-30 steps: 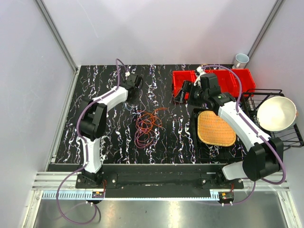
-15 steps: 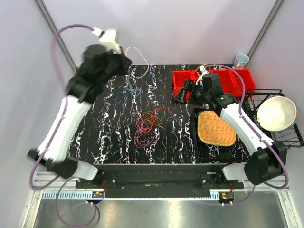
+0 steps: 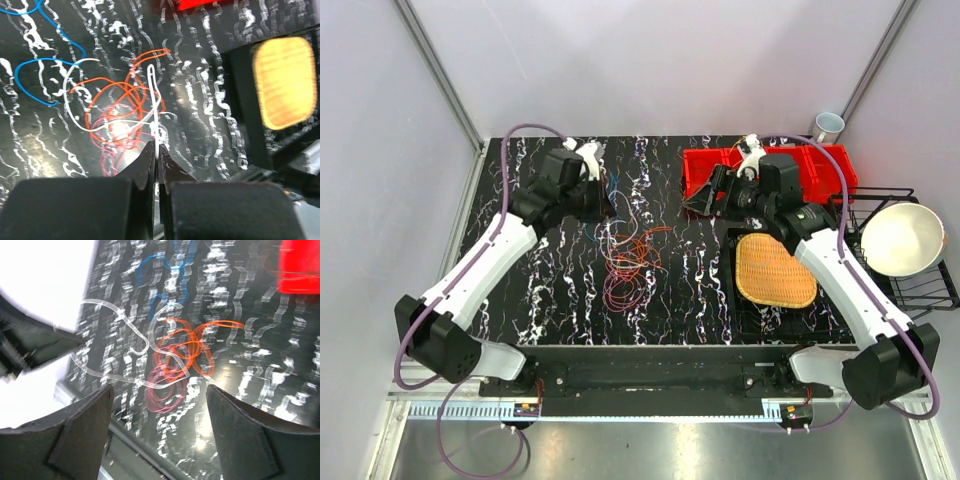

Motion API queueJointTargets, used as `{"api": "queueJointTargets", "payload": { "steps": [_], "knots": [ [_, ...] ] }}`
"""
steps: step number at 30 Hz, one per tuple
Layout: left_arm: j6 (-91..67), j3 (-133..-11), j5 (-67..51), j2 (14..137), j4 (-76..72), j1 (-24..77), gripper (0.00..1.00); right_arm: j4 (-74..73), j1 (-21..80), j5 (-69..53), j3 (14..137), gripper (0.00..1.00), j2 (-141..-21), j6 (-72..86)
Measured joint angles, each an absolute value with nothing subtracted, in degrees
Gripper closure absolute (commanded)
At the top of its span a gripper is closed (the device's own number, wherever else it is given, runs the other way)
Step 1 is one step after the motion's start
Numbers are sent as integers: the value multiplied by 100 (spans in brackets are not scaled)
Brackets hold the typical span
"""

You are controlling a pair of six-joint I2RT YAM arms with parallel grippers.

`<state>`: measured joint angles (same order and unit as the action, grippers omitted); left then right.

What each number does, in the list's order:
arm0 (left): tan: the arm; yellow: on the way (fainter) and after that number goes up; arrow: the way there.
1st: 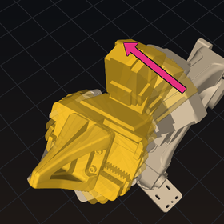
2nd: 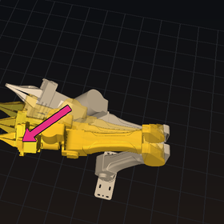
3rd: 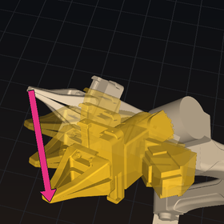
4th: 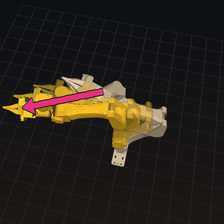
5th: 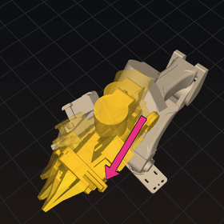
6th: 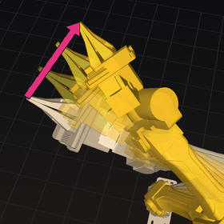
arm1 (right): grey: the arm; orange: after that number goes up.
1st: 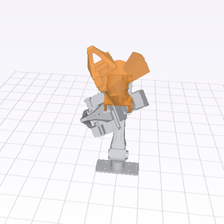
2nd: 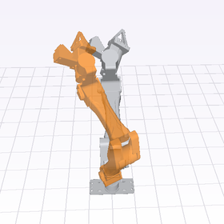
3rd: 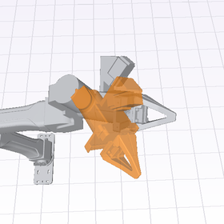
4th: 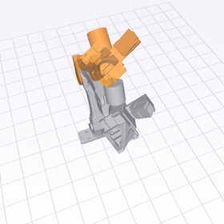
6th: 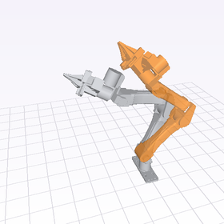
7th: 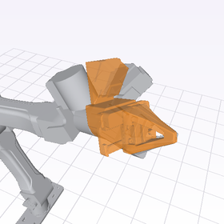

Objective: Untangle the cables

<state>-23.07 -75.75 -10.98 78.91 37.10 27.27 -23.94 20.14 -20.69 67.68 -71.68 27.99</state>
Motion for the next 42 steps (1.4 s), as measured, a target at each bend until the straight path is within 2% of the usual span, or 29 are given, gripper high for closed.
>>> {"api": "queueJointTargets", "payload": {
  "steps": [7,12,24,31,42],
  "knots": [
    [-3573,-8285,-1177,7870,3651,2550,100,-1708,2071,-2980,6508,24,-6796,2875],
    [-4882,-8263,-1267,7885,3454,2425,100,-1308,2604,-3107,6469,26,-6724,2788],
    [-6757,-8138,-1092,7894,3579,2370,100,-1041,3726,-2394,6479,27,-7255,1861],
    [-7203,-8768,-947,8420,4589,2283,100,-982,3903,-2106,6707,30,-7909,1564],
    [-7791,-8796,-825,8549,5105,2023,100,-628,4451,-1603,6536,33,-8263,1393]
  ]
}}
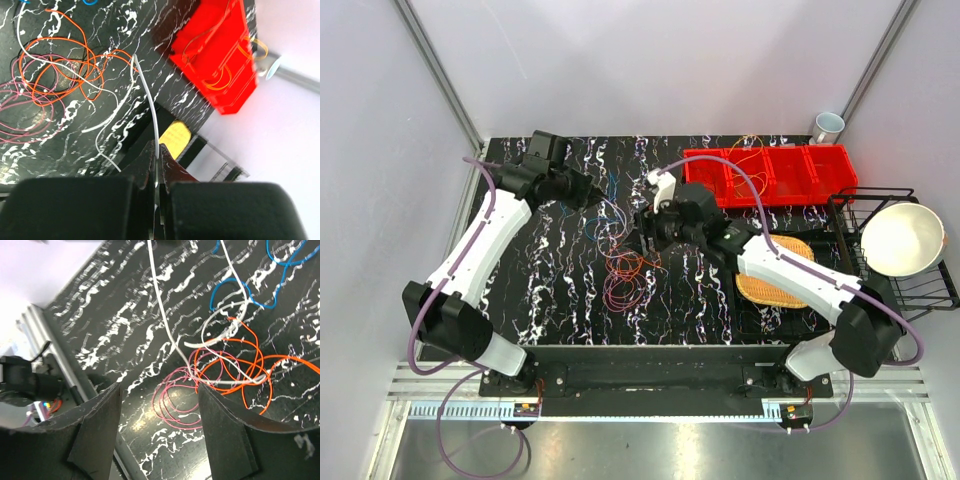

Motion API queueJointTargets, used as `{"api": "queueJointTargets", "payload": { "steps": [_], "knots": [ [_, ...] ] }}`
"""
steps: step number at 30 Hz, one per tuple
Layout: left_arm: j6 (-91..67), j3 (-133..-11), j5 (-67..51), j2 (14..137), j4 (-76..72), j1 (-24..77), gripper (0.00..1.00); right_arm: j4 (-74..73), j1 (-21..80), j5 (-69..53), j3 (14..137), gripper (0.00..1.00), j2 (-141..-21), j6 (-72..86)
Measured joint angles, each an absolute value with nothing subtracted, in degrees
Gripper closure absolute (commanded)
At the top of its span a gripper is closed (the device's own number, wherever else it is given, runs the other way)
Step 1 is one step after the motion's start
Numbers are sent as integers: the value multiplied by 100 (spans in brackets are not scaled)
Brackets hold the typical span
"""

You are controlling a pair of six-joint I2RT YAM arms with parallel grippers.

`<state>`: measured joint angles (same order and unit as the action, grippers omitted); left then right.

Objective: Untangle the cables

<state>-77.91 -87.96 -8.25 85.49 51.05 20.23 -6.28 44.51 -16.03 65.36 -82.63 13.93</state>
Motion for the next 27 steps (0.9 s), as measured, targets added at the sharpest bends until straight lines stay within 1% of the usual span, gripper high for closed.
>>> {"api": "queueJointTargets", "payload": {
  "steps": [9,15,27],
  "knots": [
    [-8530,-8392,-770,8442,5192,1861,100,-239,4740,-484,6292,35,-8683,1503],
    [-8654,-8283,-932,8440,5240,1658,100,-21,4823,56,6296,41,-9061,1616],
    [-8639,-8178,-1142,8442,5269,1472,100,-12,5000,513,6335,45,-9417,1632]
  ]
}}
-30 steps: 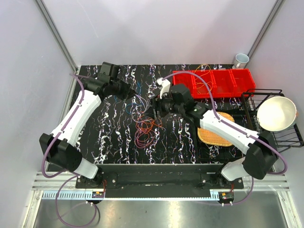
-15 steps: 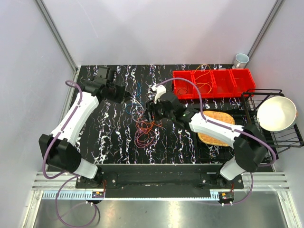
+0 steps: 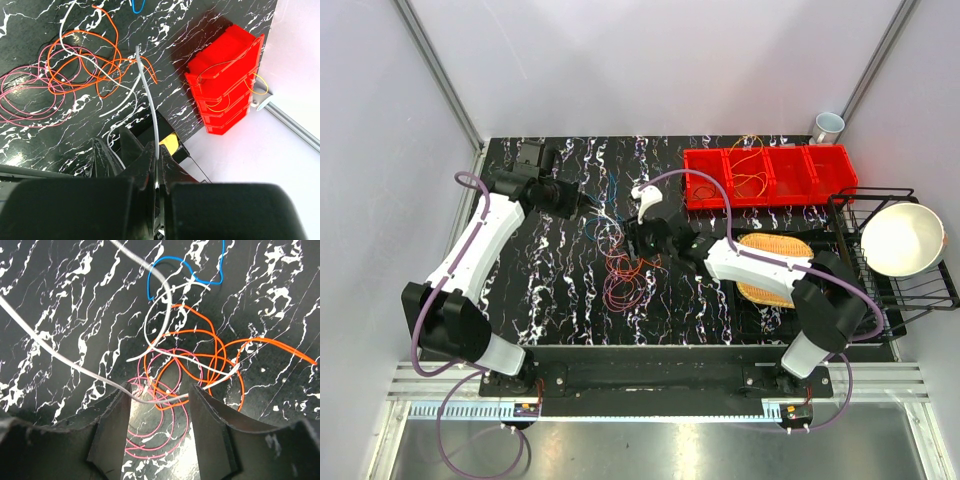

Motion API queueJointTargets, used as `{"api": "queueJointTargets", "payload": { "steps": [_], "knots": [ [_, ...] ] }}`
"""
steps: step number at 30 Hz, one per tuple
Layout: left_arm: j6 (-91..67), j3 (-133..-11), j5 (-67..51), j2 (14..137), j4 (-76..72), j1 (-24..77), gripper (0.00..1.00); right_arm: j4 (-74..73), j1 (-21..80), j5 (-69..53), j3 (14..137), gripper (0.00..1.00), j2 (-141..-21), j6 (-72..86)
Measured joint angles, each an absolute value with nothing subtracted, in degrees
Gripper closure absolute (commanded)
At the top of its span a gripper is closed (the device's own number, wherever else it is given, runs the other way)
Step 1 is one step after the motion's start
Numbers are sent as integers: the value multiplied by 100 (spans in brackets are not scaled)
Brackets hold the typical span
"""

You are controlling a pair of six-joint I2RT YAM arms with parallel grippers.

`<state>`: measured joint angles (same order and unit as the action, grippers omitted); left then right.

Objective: Untangle the cables

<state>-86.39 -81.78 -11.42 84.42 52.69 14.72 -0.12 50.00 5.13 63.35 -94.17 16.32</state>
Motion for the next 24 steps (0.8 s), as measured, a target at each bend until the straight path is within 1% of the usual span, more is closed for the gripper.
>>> {"api": "queueJointTargets", "payload": {
  "steps": [7,8,10,11,12,14,15,16,21,24],
  "knots": [
    [-8586,-8158,-1212,8444,5269,1428,100,21,5011,670,6508,49,-9480,1610],
    [-8580,-8156,-1223,8444,5269,1426,100,21,5015,670,6532,51,-9480,1605],
    [-8573,-8156,-1243,8444,5269,1417,100,32,5022,676,6563,56,-9480,1594],
    [-8571,-8156,-1249,8444,5269,1413,100,38,5026,685,6576,60,-9489,1586],
    [-8569,-8156,-1264,8444,5269,1411,100,40,5026,690,6587,73,-9498,1577],
    [-8554,-8156,-1293,8444,5269,1400,100,64,5028,692,6602,88,-9535,1549],
    [-8552,-8156,-1302,8444,5269,1396,100,62,5030,692,6602,98,-9550,1544],
    [-8549,-8156,-1310,8444,5269,1389,100,62,5030,692,6600,100,-9566,1540],
    [-8442,-8123,-1313,8447,5271,1317,100,30,5039,681,6600,100,-9550,1562],
    [-8119,-8123,-1221,8458,5273,1245,100,-189,5043,646,6593,100,-9260,1581]
  ]
}}
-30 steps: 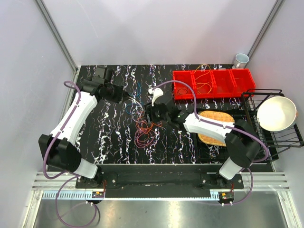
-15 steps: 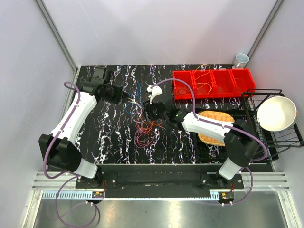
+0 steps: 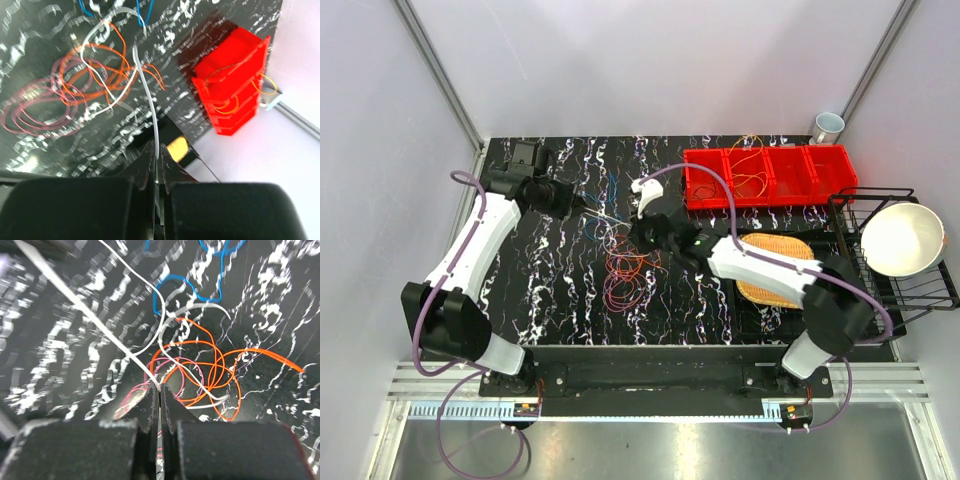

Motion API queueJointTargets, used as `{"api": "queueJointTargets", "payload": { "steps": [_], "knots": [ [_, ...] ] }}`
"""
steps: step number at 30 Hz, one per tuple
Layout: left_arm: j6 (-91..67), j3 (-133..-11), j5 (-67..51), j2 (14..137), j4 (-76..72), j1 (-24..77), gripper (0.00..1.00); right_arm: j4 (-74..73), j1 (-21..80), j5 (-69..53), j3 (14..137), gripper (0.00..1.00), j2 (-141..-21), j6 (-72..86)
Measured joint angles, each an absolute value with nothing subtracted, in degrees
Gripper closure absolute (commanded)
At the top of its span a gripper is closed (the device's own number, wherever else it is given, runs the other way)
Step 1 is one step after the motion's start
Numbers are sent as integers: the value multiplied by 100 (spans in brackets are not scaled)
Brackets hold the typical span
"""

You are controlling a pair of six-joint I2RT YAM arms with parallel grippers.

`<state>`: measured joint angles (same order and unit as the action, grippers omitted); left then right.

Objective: Untangle the cables

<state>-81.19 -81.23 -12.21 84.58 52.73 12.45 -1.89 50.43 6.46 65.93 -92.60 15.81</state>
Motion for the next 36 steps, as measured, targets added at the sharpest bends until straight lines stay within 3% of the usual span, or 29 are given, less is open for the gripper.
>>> {"api": "queueJointTargets", "payload": {
  "steps": [5,8,20,23,26,27,30,36],
  "knots": [
    [-7485,-8123,-1190,8683,5271,1232,100,-515,5061,432,6917,100,-8287,1594],
    [-7172,-8189,-1796,9052,5242,1485,100,-628,5131,189,7446,100,-7972,1592],
    [-6235,-8543,-2053,9778,5155,2412,98,-1153,5120,207,7693,100,-7865,1579],
    [-5806,-8652,-2040,9776,5162,2390,87,-1262,5120,263,7693,100,-7780,1522],
    [-5234,-8691,-1997,9695,5065,2324,38,-1179,5122,346,7723,100,-7548,1490],
    [-5103,-8654,-1999,9629,5009,2285,16,-1164,5122,381,7769,100,-7430,1470],
    [-4880,-8147,-2023,9026,4580,1997,3,-1066,5122,513,8014,100,-7083,1367],
    [-4383,-7719,-2012,7846,4521,1107,2,-958,5118,952,8630,100,-6746,943]
  ]
}}
